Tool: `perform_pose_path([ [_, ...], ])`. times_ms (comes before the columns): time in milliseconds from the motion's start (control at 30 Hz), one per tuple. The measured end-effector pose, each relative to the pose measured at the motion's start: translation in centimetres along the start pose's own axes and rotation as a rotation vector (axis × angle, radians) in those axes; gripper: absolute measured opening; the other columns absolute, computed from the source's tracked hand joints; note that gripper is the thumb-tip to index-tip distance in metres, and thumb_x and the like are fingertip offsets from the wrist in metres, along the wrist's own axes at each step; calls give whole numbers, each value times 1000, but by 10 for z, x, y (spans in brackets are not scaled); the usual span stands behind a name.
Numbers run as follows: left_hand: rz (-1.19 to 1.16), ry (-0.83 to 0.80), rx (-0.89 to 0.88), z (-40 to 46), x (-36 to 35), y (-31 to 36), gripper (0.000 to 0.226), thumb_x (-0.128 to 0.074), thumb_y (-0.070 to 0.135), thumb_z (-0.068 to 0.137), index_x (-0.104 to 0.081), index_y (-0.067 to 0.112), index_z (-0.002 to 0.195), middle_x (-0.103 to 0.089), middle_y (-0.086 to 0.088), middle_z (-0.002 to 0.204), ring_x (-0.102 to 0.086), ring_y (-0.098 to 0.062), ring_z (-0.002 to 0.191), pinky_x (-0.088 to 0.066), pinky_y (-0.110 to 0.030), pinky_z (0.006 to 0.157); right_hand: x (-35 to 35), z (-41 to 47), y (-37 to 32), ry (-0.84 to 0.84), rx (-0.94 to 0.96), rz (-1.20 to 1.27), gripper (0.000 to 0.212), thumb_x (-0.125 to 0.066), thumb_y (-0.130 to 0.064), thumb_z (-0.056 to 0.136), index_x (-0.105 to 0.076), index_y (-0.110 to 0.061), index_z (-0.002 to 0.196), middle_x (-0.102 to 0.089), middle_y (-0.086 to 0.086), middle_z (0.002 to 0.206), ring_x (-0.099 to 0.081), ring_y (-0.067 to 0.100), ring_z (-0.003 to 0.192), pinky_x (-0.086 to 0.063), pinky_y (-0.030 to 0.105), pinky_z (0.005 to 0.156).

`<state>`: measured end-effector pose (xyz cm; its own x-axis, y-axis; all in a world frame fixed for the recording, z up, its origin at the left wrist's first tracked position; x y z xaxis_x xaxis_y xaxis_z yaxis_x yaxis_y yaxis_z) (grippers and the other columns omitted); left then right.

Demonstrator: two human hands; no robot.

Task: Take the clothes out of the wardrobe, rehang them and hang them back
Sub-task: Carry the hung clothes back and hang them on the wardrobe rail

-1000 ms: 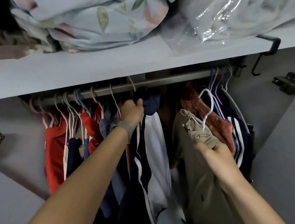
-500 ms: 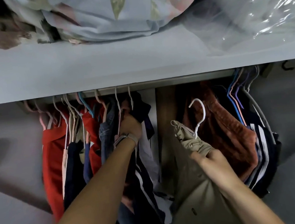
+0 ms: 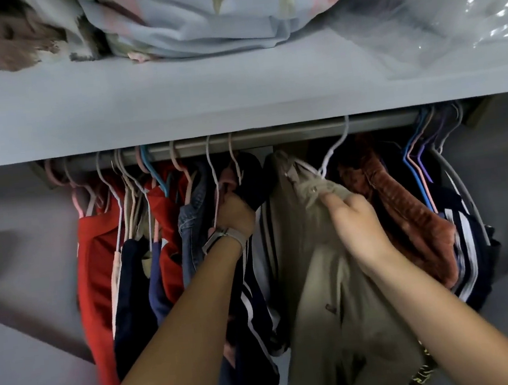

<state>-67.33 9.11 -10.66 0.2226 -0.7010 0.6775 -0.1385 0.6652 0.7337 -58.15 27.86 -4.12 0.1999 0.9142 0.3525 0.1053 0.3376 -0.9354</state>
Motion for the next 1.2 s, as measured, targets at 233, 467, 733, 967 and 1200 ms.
perform_pose_path([
  [233, -129, -16, -128, -59, 12, -1, 47, -54, 25, 81, -50, -1, 121, -51, -10, 118, -50, -18, 114, -42, -25, 98, -21, 45, -25, -1, 76, -182, 37, -42, -25, 99, -58, -4, 74, -62, 17, 92, -60, 31, 96, -41, 30, 77],
  [467, -146, 64, -137, -107, 48, -5, 25, -54, 3, 83, -62, 12, 105, -64, -6, 93, -61, -19, 92, -47, -24, 82, -50, 73, 11, -94, -11, -525, 38, -39, -26, 99, -58, -3, 122, -58, 23, 124, -56, 40, 115, -44, 36, 94],
  [733, -164, 87, -139, -117, 63, -13, 21, -47, 14, 76, -63, 21, 86, -68, 6, 78, -64, -16, 85, -53, -39, 80, -65, 77, 16, -134, -40, -504, 41, -33, -34, 100, -52, -11, 129, -57, 23, 127, -54, 42, 115, -43, 39, 97],
  [967, -95, 73, -146, -112, 48, -22, 19, -45, 21, 73, -60, 25, 82, -65, 3, 83, -63, -12, 78, -53, -37, 75, -85, 57, 5, -354, 62, -548, 57, -38, -6, 94, -23, -13, 149, -48, 24, 136, -51, 40, 120, -40, 34, 99],
  [1200, -90, 84, -101, -105, 39, -15, 21, -54, 8, 78, -63, 18, 94, -65, -2, 93, -62, -10, 79, -52, -26, 79, -88, 51, -12, -535, 119, -804, 31, -38, -10, 98, -57, 4, 120, -58, 22, 122, -54, 36, 114, -41, 34, 87],
])
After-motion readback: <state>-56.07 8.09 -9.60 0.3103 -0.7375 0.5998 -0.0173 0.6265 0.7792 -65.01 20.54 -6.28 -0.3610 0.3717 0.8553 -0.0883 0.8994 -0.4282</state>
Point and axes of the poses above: each hand's wrist, its own z-axis towards the middle knuckle, its own x-axis out of the back of the hand, y = z × x, the point moved 1 cm from there along z, towards the middle knuckle
